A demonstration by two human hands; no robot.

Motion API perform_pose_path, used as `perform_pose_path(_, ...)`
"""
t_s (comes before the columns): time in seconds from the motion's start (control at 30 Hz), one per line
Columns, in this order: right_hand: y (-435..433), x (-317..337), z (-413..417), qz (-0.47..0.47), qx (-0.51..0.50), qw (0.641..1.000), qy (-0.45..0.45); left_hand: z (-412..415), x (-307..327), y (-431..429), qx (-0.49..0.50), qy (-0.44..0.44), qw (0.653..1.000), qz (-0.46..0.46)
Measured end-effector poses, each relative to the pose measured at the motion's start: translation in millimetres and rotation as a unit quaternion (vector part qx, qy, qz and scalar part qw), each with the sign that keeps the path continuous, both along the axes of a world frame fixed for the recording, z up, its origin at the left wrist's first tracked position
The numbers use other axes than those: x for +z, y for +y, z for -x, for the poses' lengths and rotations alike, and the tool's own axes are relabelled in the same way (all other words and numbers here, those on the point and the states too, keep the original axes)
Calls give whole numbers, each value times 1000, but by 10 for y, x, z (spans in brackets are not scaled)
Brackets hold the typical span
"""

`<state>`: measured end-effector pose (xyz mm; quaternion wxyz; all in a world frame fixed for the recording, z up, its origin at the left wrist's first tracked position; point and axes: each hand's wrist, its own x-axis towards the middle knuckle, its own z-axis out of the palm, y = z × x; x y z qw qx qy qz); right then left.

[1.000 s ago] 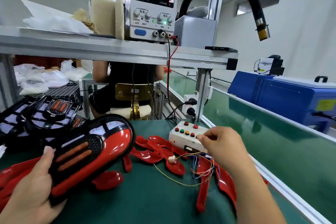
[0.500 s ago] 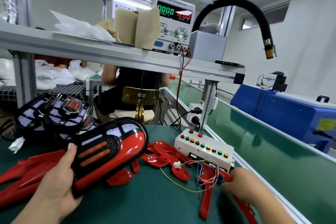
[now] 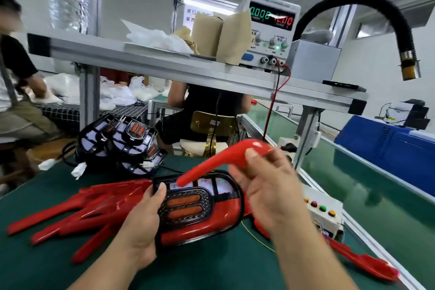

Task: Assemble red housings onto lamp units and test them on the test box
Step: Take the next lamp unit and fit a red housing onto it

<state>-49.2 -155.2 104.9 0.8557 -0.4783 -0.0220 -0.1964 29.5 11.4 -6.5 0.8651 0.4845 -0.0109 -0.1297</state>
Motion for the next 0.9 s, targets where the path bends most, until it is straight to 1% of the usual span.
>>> perform_pose_path(0.07,176,-216,-137,-49,-5,998,43,7,-12,-6,-2,-3,1000,-1)
perform_pose_path(0.2,228,-529,-237,-122,-30,991,41,-4,-22,-7,7,-22,1000,-7)
perform_pose_path(0.27,208,-604,-244,-122,-36,991,43,-12,-26,-5,16,-37,999,-19)
perform_pose_path(0.33,176,-626,-230,-73,-44,994,69,-17,-31,7,23,-43,998,-28)
perform_pose_path(0.37,143,-633,-221,-16,-62,994,92,-17,-33,14,24,-47,998,-33)
perform_pose_path(0.4,102,-641,-218,61,-92,987,117,-19,-37,25,24,-54,998,-38)
perform_pose_path(0.43,54,-647,-222,133,-125,974,136,-23,-40,37,24,-58,997,-45)
perform_pose_path(0.47,5,-650,-224,181,-148,961,150,-28,-45,48,21,-58,997,-51)
perform_pose_path(0.5,-44,-656,-229,204,-155,954,159,-33,-53,56,14,-55,997,-55)
perform_pose_path(0.6,-131,-676,-222,221,-143,953,147,-37,-67,73,-9,-43,997,-59)
perform_pose_path(0.63,-144,-692,-225,258,-152,943,144,-39,-74,80,-12,-41,997,-69)
perform_pose_path(0.67,-151,-715,-229,307,-167,926,144,-39,-82,85,-13,-44,996,-80)
perform_pose_path(0.73,-157,-759,-243,398,-208,881,149,-39,-89,92,-14,-47,995,-83)
perform_pose_path(0.9,-163,-805,-275,465,-240,836,162,4,-35,66,-16,-78,993,-83)
